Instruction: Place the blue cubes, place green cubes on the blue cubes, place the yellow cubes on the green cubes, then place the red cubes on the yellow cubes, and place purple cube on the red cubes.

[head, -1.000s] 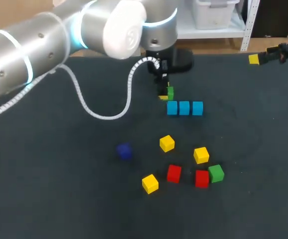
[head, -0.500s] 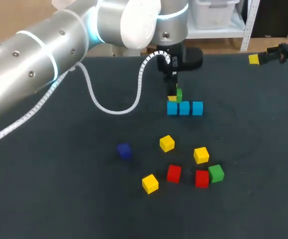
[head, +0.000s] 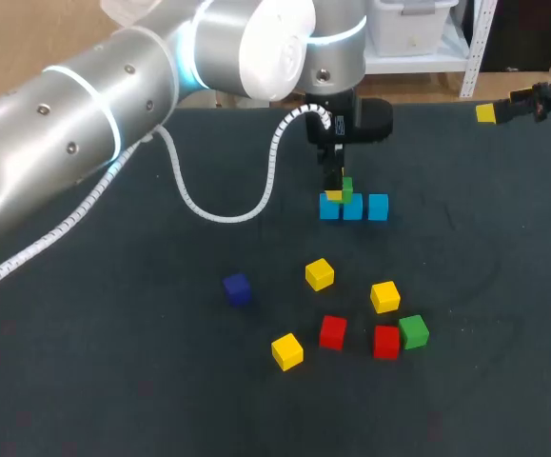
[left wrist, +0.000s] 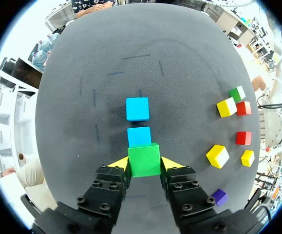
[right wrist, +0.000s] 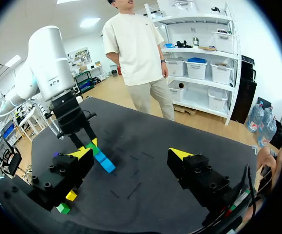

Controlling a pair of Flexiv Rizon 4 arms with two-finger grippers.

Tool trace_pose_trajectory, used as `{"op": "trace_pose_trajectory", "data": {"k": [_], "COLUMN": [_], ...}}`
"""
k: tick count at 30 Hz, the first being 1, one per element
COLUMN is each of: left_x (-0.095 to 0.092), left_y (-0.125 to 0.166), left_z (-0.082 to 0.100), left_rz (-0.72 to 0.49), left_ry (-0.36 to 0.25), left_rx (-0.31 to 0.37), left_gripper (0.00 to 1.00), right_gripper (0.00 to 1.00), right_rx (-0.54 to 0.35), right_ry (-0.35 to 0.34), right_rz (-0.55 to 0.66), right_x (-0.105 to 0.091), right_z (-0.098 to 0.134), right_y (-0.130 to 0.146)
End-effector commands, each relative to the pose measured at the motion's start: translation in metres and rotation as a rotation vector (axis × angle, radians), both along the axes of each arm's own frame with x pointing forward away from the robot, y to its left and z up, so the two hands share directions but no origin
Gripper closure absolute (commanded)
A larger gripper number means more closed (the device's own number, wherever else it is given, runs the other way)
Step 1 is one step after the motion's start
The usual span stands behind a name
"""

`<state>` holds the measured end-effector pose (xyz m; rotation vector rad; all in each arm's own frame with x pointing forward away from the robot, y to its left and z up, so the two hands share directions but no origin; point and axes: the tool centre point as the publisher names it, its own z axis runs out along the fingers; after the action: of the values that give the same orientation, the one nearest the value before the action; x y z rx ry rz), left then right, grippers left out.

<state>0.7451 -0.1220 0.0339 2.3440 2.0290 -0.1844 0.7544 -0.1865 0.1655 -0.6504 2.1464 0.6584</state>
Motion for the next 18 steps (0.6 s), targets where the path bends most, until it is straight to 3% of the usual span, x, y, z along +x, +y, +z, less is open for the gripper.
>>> {"op": "trace_pose_trajectory", "data": {"k": [1,18], "left_x": [0.0074,0.0107], "left_y": [-0.0028,-0.0027], "left_z": [-0.0042,-0.009], "left_rz": [-0.005,-0.007], "left_ry": [0.021,0.022], "left_rx": [-0.001,-0.013], "left_gripper": [1.0,0.93], "right_gripper": [0.0,0.0], "right_rx": [0.003,0.003], "right_ry": [-0.002,-0.002], "right_rz": [0.002,0.002], "right_x": [0.0004,0.0004], "right_z": [-0.0007,-0.0007], "right_y": [-0.0003,-0.0003]}}
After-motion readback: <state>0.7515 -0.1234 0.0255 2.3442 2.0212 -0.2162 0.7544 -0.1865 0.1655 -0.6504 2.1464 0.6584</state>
